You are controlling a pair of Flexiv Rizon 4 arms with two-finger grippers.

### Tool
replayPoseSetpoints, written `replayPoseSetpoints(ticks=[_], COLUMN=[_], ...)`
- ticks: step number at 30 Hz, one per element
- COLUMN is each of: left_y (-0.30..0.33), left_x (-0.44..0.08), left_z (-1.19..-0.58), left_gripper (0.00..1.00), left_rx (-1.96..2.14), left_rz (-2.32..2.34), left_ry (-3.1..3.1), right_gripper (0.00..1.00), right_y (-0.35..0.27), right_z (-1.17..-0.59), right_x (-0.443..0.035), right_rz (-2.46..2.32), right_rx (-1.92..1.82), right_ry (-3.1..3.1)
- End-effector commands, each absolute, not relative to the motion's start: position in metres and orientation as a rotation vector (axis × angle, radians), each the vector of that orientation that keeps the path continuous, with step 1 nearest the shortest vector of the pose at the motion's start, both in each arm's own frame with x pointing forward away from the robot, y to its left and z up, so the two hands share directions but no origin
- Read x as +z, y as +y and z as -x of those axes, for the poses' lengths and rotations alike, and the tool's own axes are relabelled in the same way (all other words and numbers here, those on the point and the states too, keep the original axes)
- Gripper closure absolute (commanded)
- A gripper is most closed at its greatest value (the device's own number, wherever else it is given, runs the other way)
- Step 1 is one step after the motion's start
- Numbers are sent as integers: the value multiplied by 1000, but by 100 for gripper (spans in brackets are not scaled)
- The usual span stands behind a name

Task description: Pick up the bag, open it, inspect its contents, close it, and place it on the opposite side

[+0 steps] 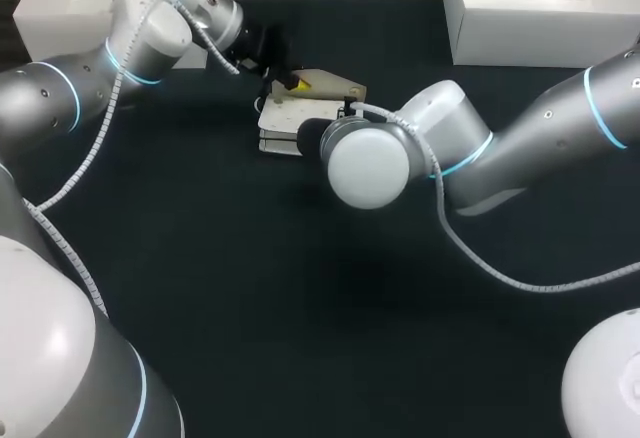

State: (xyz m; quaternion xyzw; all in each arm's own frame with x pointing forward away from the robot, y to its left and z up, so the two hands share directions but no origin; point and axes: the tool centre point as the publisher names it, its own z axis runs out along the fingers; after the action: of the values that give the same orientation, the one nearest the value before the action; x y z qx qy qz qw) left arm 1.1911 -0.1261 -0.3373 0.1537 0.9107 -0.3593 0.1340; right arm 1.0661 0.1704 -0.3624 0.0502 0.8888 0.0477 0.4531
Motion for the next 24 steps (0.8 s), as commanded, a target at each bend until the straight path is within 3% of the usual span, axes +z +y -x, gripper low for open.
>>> replayPoseSetpoints(ticks=[1,20,21,22,23,24], left_y=[-126,-123,-122,-122,-121,-121], left_x=[-340,-340,-338,-336,-334,-330], left_z=[-1192,-1158,-1159,-1160,-1162,-1165], left_gripper=[100,100,87,65,53,52], left_rx=[-1042,-1026,-1041,-1040,-1034,-1054], left_rz=[-448,-550,-538,-525,-500,-491], left_ry=[2637,2447,2457,2473,2480,2488], right_gripper=[100,100,100,100,100,100], right_y=[171,169,169,169,169,169], right_z=[-1064,-1066,-1066,-1066,-1066,-1066], right_x=[-364,-364,-364,-364,-364,-364], right_rz=[-131,-153,-153,-153,-153,-153], right_rx=[115,116,116,116,116,116], right_ry=[2187,2195,2195,2195,2195,2195])
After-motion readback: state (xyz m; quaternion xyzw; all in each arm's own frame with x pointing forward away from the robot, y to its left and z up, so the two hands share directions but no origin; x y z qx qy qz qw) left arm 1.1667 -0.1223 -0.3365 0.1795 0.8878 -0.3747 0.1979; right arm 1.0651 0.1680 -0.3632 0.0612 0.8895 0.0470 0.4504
